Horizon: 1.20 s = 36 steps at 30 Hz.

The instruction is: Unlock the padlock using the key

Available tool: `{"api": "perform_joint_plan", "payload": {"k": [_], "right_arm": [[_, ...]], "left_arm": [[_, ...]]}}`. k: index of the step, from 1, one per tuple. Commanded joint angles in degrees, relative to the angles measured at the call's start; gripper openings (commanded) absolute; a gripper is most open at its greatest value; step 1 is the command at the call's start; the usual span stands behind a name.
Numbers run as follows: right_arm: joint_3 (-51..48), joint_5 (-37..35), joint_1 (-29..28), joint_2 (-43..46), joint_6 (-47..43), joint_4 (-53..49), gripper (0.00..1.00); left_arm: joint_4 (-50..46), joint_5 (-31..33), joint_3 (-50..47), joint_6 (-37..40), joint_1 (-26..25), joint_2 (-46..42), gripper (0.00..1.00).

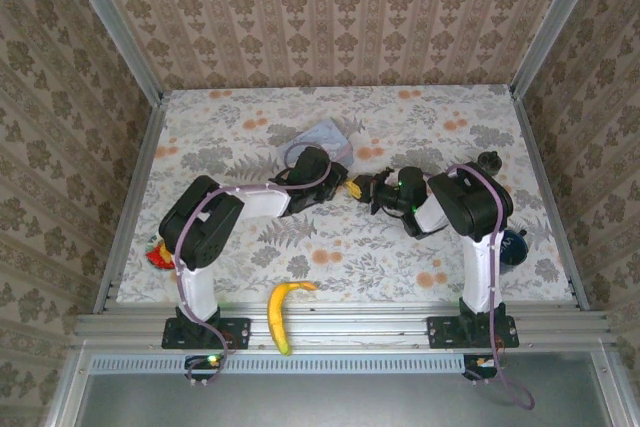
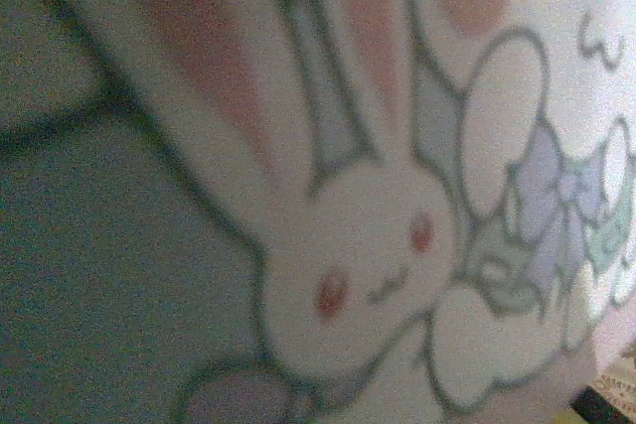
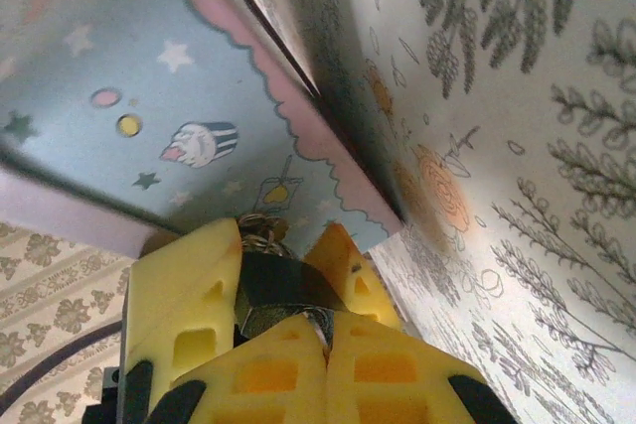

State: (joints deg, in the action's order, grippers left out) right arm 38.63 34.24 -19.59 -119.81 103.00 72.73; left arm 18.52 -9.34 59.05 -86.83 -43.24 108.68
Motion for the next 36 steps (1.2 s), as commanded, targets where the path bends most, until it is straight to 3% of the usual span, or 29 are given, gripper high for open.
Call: {"api": "perform_joint_plan", "payload": {"k": [1, 4, 9, 16, 27, 36], "right_arm": [[2.32, -5.70, 0.30, -1.66, -2.05, 2.20, 0.00], [2.76, -5.60, 1.23, -2.65, -2.83, 2.15, 0.00], [3.28, -5.41, 1.90, -3.21, -4.25, 1.26, 0.01], [4.50, -4.49, 1.79, -1.61, -8.30, -3.75, 0.14], [4.89, -5.23, 1.75, 5.73, -17.57, -17.00, 0.30], [4.06, -6.78, 1.52, 12.07, -25.22, -28.96, 0.45]], "left_arm": [[-4.35, -18.01, -2.74, -3.79, -6.16, 0.79, 0.45], [-3.33, -17.50, -3.62, -3.63, -5.98, 0.06, 0.48], [-3.53, -16.17, -4.99, -2.21, -5.18, -2.55, 0.71], [-8.49, -12.74, -6.52, 3.34, -2.76, -10.12, 0.99], [-21.85, -1.74, -5.83, 17.75, 1.48, -24.37, 1.00], [-22.49, 0.23, -3.47, 24.09, 3.25, -23.89, 1.00]]}}
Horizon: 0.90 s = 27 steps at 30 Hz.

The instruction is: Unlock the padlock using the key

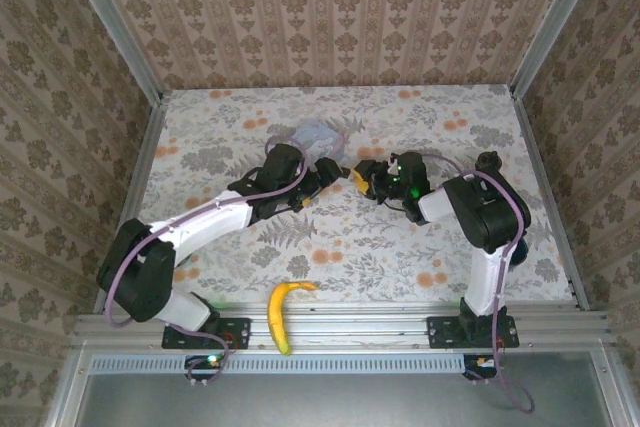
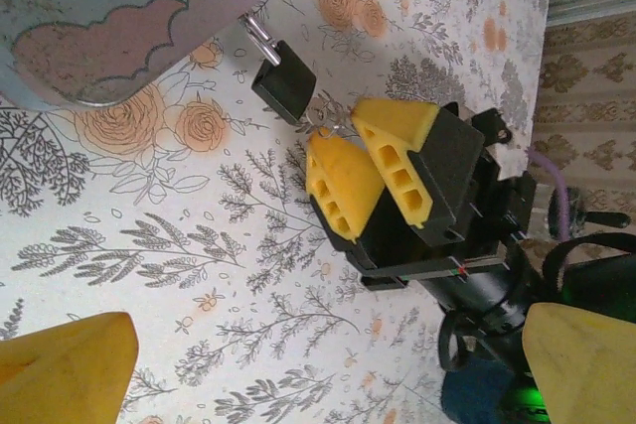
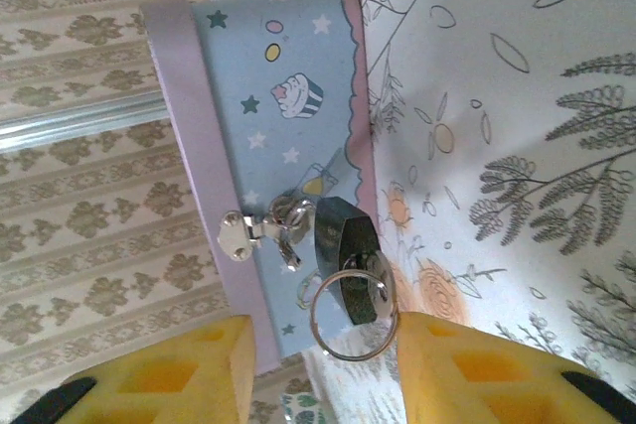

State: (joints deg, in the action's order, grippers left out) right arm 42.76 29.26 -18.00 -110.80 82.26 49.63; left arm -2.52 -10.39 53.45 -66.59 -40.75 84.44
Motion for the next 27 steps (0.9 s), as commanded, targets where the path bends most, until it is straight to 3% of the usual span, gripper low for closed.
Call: {"api": "perform_joint_plan", "payload": {"k": [1, 9, 16, 21, 27], "right_arm": [[-0.37, -2.21, -0.11, 4.24, -5.84, -7.90, 0.46], [-0.22, -6.81, -1.46, 17.01, -20.76, -28.84, 0.50], [5.27, -19.66, -6.00, 27.73, -40.90, -54.26, 0.55], [7.17, -22.96, -7.84, 30.06, -49.93, -60.98, 0.59], [11.91, -31.16, -12.42, 28.53, -58.39, -67.52, 0.72]], "left_arm": [[-1.59, 1.25, 2.47, 4.44, 1.19, 0.29, 1.00], [-8.78, 6.28, 3.98, 13.01, 3.84, -5.01, 1.00], [-11.89, 8.89, 0.16, 20.18, 9.18, -13.28, 1.00], [-16.69, 12.28, -0.98, 27.28, 12.57, -18.15, 1.00], [-19.26, 16.34, -1.21, 36.29, 16.49, -19.58, 1.00]]}}
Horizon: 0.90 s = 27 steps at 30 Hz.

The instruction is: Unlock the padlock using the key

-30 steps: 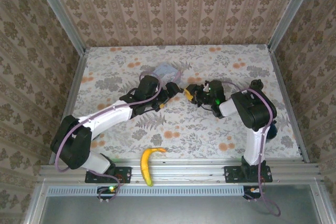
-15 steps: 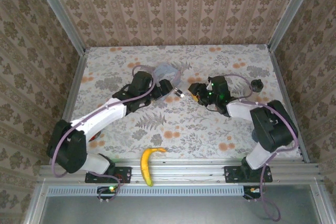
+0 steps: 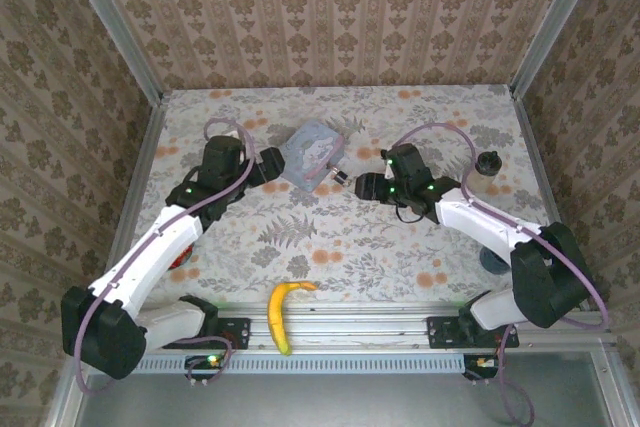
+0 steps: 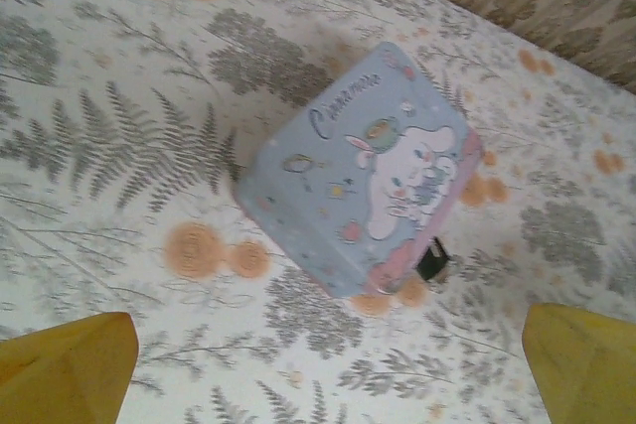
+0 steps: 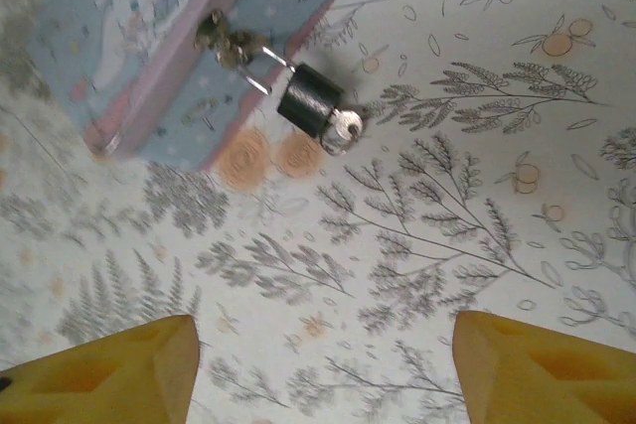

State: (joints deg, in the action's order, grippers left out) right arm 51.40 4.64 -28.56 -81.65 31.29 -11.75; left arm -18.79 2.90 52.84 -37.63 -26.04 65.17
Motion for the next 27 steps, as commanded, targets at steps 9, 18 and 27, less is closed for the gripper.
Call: {"api": "perform_joint_plan", "payload": {"k": [9, 18, 27], "right_arm": [[9.51, -10.67, -4.66, -5.90, -14.08, -7.85, 1.00], [13.62, -8.56, -4.75, -11.92, -19.70, -8.65, 1.00], [18.82, -4.75, -4.58, -17.64, -29.39, -7.54, 0.96]], "left_arm": [[-6.26, -1.46, 5.83, 13.99, 2.93, 10.08, 1.00], [-3.73, -2.09, 6.76, 13.24, 3.01, 15.59, 1.00], [-1.11, -4.27, 7.62, 12.32, 2.93, 19.64, 1.00]]}}
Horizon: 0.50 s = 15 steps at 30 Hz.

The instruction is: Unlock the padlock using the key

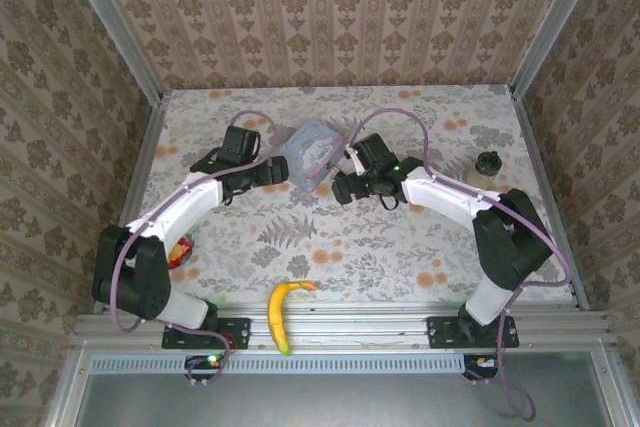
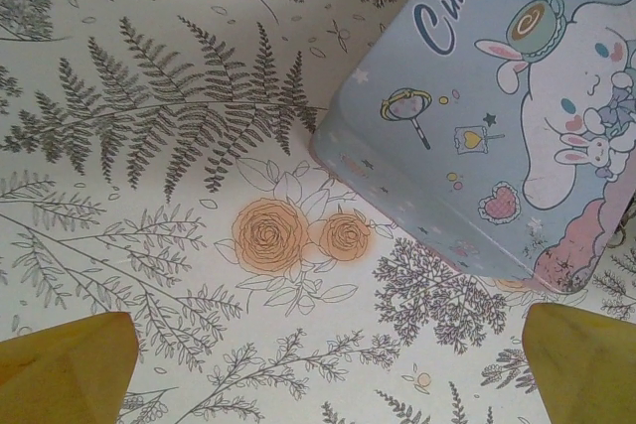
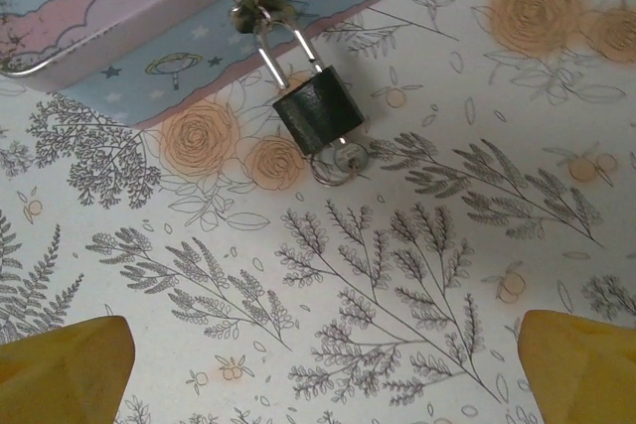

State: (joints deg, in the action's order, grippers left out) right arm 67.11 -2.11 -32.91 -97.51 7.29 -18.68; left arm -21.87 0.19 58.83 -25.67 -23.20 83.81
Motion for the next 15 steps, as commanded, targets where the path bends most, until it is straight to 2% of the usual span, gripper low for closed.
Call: {"api": "perform_joint_plan", "payload": {"k": [1, 6, 12, 15], "right_arm": [[3.64, 2.10, -0.24, -2.63, -6.50, -0.45, 0.96], [8.09, 2.69, 0.71, -8.64, -11.84, -0.39, 0.92], [12.35, 6.05, 2.85, -14.62, -15.84, -0.78, 0.94], [14.31, 5.11, 2.85, -17.15, -17.95, -2.06, 0.94]], "left_arm": [[2.28, -1.78, 1.67, 0.12, 0.09, 1.35, 1.00], [2.97, -2.97, 2.32, -0.56, -0.18, 3.35, 1.00], [3.13, -3.67, 2.26, -1.25, -0.26, 4.32, 1.00], [3.58, -4.10, 2.08, -2.12, -0.18, 4.74, 1.00]]}}
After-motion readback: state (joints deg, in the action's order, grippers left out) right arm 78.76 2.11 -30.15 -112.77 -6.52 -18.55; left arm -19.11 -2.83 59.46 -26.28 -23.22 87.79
